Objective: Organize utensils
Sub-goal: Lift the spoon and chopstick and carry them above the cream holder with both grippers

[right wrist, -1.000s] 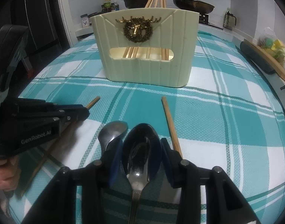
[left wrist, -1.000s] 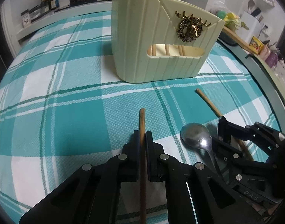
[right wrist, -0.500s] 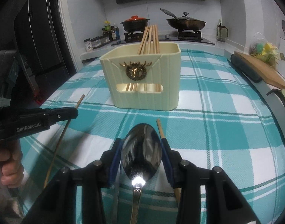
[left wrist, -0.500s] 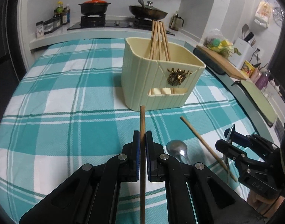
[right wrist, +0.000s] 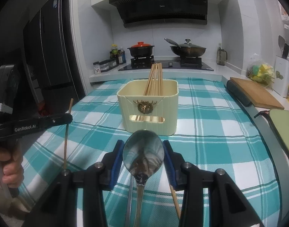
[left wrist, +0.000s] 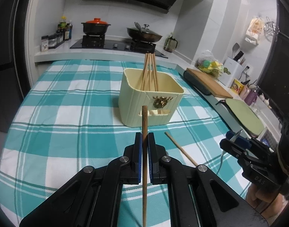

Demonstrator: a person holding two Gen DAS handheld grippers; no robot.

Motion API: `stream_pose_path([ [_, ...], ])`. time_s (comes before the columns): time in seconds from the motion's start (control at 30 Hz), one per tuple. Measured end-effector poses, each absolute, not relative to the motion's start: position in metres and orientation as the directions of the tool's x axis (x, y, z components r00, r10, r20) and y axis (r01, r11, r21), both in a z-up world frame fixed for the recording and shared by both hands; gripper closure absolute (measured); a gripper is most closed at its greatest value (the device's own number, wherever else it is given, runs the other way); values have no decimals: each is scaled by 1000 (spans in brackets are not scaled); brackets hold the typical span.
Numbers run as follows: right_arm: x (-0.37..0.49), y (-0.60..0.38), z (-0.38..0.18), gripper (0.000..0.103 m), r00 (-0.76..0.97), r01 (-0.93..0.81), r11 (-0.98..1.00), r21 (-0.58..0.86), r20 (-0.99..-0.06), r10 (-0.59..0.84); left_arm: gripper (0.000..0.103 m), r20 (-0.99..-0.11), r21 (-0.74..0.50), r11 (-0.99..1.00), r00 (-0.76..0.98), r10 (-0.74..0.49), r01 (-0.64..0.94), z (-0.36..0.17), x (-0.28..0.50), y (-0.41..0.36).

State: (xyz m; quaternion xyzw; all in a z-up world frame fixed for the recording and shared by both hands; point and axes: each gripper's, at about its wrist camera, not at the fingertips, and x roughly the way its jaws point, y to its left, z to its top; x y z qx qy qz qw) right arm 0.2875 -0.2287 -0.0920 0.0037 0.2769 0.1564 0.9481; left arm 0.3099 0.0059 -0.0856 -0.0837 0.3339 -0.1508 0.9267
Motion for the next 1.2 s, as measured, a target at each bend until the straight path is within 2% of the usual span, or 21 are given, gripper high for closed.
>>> stream_pose_path([
  [0.6,269,-235,-62,62,843,-288,954,81,-451,292,99,-535,-252,934,768,-352,253,-58,294,1],
  [1.2,292,-236,-14,62,847,-328,942,71,-420,326,99,-518,-283,918,761,-391,278,-26,325,4],
])
